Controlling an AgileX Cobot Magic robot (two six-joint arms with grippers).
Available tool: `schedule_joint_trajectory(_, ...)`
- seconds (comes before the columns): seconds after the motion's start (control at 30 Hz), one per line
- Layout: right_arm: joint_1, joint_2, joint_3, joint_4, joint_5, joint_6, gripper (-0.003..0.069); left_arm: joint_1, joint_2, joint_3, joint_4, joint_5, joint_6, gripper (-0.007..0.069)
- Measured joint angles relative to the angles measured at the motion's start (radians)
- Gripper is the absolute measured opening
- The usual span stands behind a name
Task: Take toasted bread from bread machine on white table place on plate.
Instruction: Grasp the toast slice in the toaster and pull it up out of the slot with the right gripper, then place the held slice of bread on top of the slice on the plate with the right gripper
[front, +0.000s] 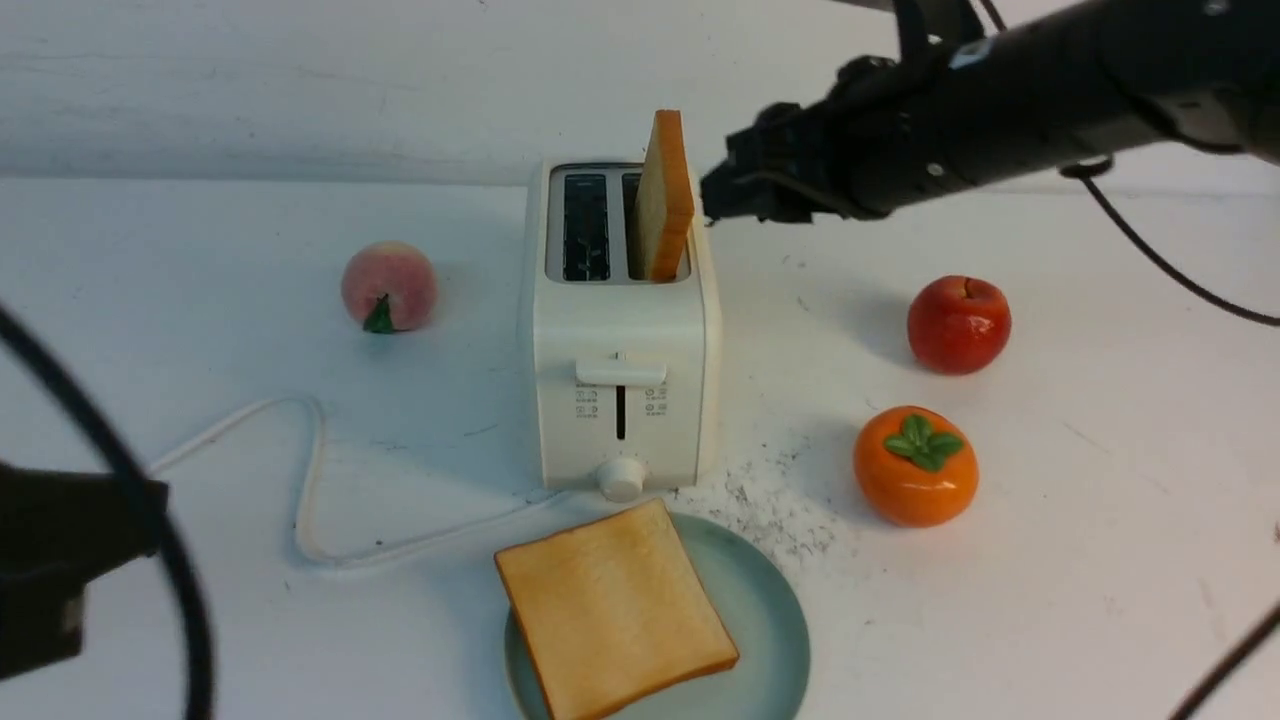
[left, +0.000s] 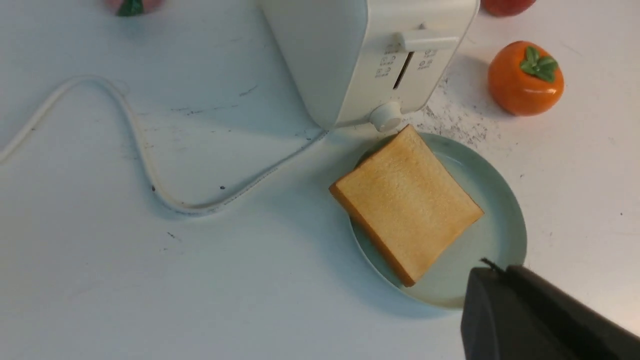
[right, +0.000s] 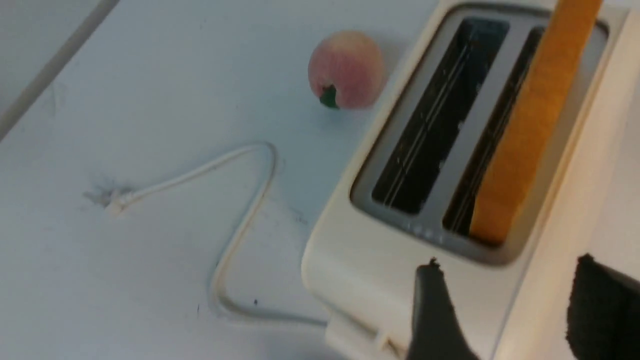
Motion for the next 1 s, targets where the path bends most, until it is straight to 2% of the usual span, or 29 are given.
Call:
schedule_joint_trajectory(0.07, 0.001, 0.087, -0.092, 0.000, -0.013, 0.000, 0.0452, 0.000, -0.068, 0.011, 0.009, 0.019, -0.017, -0.0014)
schedule_joint_trajectory(0.17, 0.001, 0.170, -0.170, 0.000, -0.023, 0.000, 0.0503, 0.000, -0.131, 0.014, 0.029, 0.071, -0.041, -0.0014)
schedule_joint_trajectory(0.33, 0.001, 0.279, -0.242, -0.008, -0.034, 0.005, 0.0514, 0.000, -0.213, 0.014, 0.100, 0.185, -0.096, -0.0014)
schedule_joint_trajectory(0.43, 0.001, 0.301, -0.248, -0.012, -0.039, 0.024, 0.0468, 0.000, -0.235, 0.014, 0.122, 0.206, -0.113, -0.0014)
schedule_joint_trajectory(0.47, 0.001, 0.306, -0.248, -0.016, -0.039, 0.028, 0.0396, 0.000, -0.247, 0.014, 0.135, 0.213, -0.120, -0.0014)
schedule_joint_trajectory(0.5, 0.001, 0.306, -0.248, -0.016, -0.039, 0.028, 0.0385, 0.000, -0.247, 0.014, 0.135, 0.213, -0.120, -0.0014)
schedule_joint_trajectory(0.53, 0.002, 0.300, -0.249, -0.017, -0.038, 0.030, 0.0253, 0.000, -0.253, 0.014, 0.135, 0.215, -0.125, -0.0014)
schedule_joint_trajectory(0.6, 0.001, 0.283, -0.249, -0.024, -0.033, 0.030, 0.0108, 0.000, -0.254, 0.014, 0.135, 0.216, -0.127, -0.0014)
schedule_joint_trajectory(0.63, 0.001, 0.268, -0.249, -0.030, -0.031, 0.030, 0.0083, 0.000, -0.254, 0.014, 0.135, 0.216, -0.128, -0.0014)
schedule_joint_trajectory(0.83, 0.001, 0.102, -0.252, -0.057, 0.038, 0.030, 0.0098, 0.000, -0.254, 0.014, 0.151, 0.217, -0.128, -0.0014)
schedule_joint_trajectory(0.97, 0.001, -0.058, -0.263, -0.091, 0.210, 0.004, 0.0098, 0.000, -0.254, 0.014, 0.185, 0.204, -0.128, -0.0014)
schedule_joint_trajectory(1.0, 0.001, -0.123, -0.269, -0.093, 0.344, -0.031, 0.0098, 0.000, -0.254, 0.014, 0.202, 0.187, -0.128, -0.0014)
